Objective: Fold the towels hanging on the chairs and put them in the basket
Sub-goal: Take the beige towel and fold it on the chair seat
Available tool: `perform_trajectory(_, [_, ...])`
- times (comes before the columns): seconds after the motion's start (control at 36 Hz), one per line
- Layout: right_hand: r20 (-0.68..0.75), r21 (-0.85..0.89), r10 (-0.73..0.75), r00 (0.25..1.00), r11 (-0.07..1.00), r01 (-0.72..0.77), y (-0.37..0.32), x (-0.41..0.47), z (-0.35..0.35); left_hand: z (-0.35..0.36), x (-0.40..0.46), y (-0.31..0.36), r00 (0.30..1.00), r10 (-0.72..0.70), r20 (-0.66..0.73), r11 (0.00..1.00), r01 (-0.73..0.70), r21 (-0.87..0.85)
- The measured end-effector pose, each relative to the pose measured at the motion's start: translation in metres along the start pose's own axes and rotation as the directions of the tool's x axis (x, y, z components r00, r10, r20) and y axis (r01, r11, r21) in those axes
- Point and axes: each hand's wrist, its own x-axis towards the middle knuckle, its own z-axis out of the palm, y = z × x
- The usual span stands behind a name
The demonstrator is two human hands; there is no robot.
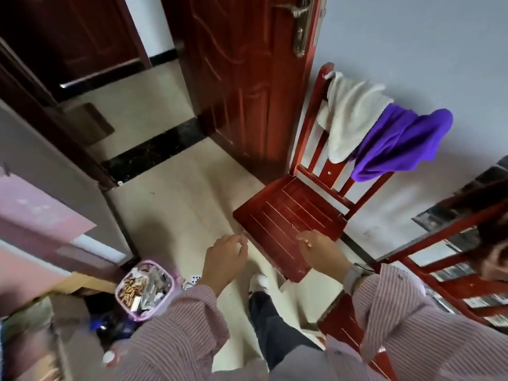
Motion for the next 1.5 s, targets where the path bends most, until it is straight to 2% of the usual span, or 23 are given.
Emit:
perform_trajectory(0.19, [-0.056,0.118,0.108,0.993,0.988,-0.101,0.001,0.109,-0.031,-0.034,0.129,0.025,0.987,0.129,0.097,0.989,-0.136,0.066])
perform_trajectory(0.42, [-0.226,0.192,0.270,0.936,0.954,-0.229,0.008,0.185,-0.091,-0.082,0.256,0.086,0.939,0.318,0.132,0.945,-0.325,0.038])
perform_trajectory(0.5, [-0.332,0.271,0.374,0.866,0.917,-0.292,0.013,0.205,-0.123,-0.093,0.293,0.120,0.911,0.387,0.142,0.921,-0.390,-0.006])
perform_trajectory(0.58, [-0.482,0.331,0.476,0.736,0.876,-0.349,0.024,0.227,-0.159,-0.100,0.327,0.154,0.864,0.488,0.124,0.873,-0.482,-0.076])
perform_trajectory(0.69, [-0.718,0.240,0.436,0.543,0.887,-0.394,0.038,0.260,-0.205,-0.105,0.371,0.198,0.769,0.633,0.088,0.774,-0.624,-0.109])
perform_trajectory(0.72, [-0.740,0.217,0.431,0.516,0.879,-0.423,0.040,0.269,-0.214,-0.105,0.380,0.207,0.746,0.661,0.085,0.750,-0.652,-0.110])
perform_trajectory(0.83, [-0.618,0.185,0.581,0.530,0.763,-0.620,0.043,0.303,-0.239,-0.107,0.409,0.232,0.642,0.762,0.086,0.648,-0.753,-0.112])
perform_trajectory(0.92, [-0.603,0.097,0.588,0.538,0.724,-0.683,0.048,0.319,-0.240,-0.110,0.420,0.236,0.607,0.789,0.089,0.614,-0.777,-0.141])
perform_trajectory(0.97, [-0.650,0.087,0.543,0.532,0.748,-0.657,0.049,0.322,-0.235,-0.112,0.424,0.233,0.587,0.805,0.079,0.592,-0.790,-0.161])
perform_trajectory(1.06, [-0.726,0.283,0.514,0.458,0.829,-0.482,0.040,0.312,-0.224,-0.113,0.426,0.225,0.551,0.834,0.031,0.542,-0.807,-0.234])
perform_trajectory(1.11, [-0.753,0.331,0.461,0.470,0.882,-0.335,0.029,0.294,-0.206,-0.115,0.425,0.219,0.532,0.846,-0.039,0.496,-0.811,-0.310])
perform_trajectory(1.19, [-0.773,0.314,0.399,0.493,0.916,-0.249,0.011,0.262,-0.162,-0.114,0.420,0.212,0.465,0.881,-0.083,0.412,-0.842,-0.350])
perform_trajectory(1.28, [-0.742,0.378,0.432,0.512,0.901,-0.213,-0.007,0.232,-0.121,-0.106,0.407,0.201,0.380,0.922,0.071,0.381,-0.866,-0.325])
perform_trajectory(1.36, [-0.724,0.499,0.518,0.455,0.849,-0.173,-0.021,0.207,-0.099,-0.091,0.388,0.192,0.251,0.910,0.330,0.332,-0.918,-0.218])
perform_trajectory(1.39, [-0.720,0.524,0.542,0.435,0.834,-0.173,-0.024,0.199,-0.097,-0.087,0.380,0.191,0.231,0.872,0.432,0.354,-0.906,-0.231])
perform_trajectory(1.44, [-0.715,0.542,0.567,0.409,0.819,-0.189,-0.028,0.186,-0.092,-0.081,0.362,0.191,0.217,0.786,0.579,0.470,-0.817,-0.333])
perform_trajectory(1.5, [-0.691,0.585,0.610,0.388,0.787,-0.195,-0.028,0.173,-0.086,-0.077,0.346,0.194,0.192,0.786,0.587,0.498,-0.759,-0.420])
